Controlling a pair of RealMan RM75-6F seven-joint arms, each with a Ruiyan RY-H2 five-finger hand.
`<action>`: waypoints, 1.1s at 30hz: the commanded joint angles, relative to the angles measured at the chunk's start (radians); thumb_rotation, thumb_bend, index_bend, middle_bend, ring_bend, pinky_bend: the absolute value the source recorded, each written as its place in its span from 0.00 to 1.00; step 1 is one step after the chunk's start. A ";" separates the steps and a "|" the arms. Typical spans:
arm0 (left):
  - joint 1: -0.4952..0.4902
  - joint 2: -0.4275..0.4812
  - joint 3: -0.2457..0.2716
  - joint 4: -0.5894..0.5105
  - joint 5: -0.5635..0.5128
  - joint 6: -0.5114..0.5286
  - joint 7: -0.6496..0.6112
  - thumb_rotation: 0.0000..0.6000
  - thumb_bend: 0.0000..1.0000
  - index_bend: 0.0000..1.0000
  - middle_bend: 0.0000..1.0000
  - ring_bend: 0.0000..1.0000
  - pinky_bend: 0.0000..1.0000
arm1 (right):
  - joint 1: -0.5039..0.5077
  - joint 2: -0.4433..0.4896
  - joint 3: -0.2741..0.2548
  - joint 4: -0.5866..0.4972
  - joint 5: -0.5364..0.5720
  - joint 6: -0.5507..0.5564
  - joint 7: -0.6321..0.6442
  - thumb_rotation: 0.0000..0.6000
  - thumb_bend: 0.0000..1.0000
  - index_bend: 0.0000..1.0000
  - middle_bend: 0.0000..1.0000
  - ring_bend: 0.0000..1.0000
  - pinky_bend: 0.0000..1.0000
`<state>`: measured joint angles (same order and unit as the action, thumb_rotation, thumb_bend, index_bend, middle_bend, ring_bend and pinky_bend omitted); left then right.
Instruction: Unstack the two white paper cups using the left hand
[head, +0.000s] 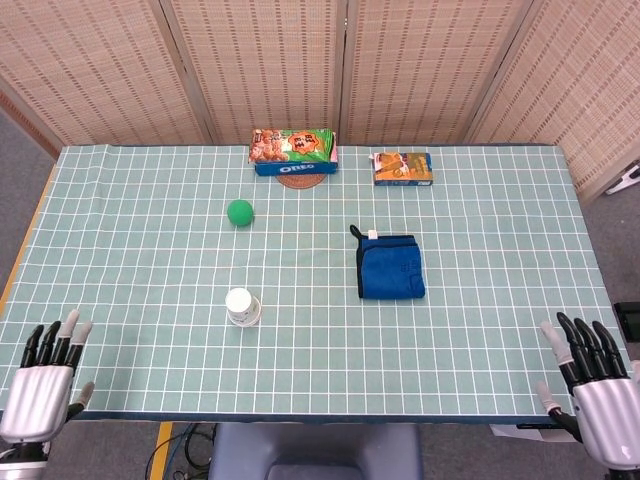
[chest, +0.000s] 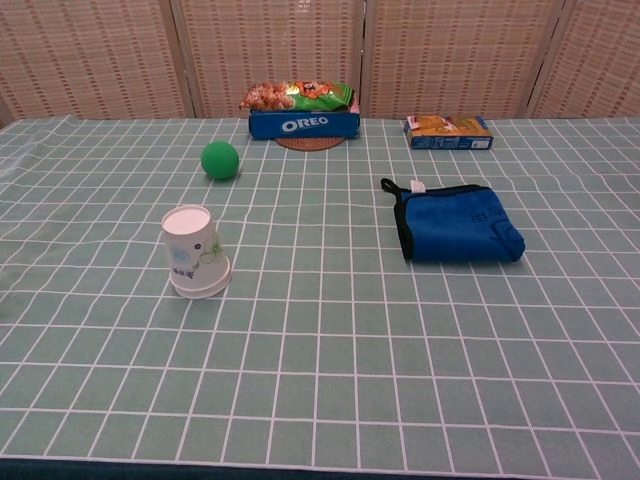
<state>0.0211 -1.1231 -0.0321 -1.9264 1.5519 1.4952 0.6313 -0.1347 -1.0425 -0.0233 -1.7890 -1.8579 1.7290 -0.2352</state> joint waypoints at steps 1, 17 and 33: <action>-0.050 0.032 -0.018 -0.076 -0.033 -0.066 0.036 1.00 0.30 0.06 0.00 0.00 0.00 | 0.008 0.005 0.006 0.007 0.007 -0.003 0.018 1.00 0.31 0.01 0.00 0.00 0.00; -0.345 0.022 -0.158 -0.207 -0.374 -0.335 0.185 1.00 0.30 0.21 0.00 0.00 0.00 | 0.035 0.033 0.008 0.005 0.048 -0.045 0.068 1.00 0.32 0.01 0.00 0.00 0.00; -0.742 -0.134 -0.227 -0.097 -0.944 -0.396 0.467 1.00 0.30 0.21 0.00 0.00 0.00 | 0.058 0.066 0.034 0.005 0.124 -0.061 0.152 1.00 0.32 0.01 0.00 0.00 0.00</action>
<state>-0.6891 -1.2354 -0.2507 -2.0425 0.6406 1.1044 1.0758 -0.0809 -0.9800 0.0078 -1.7830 -1.7440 1.6745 -0.0900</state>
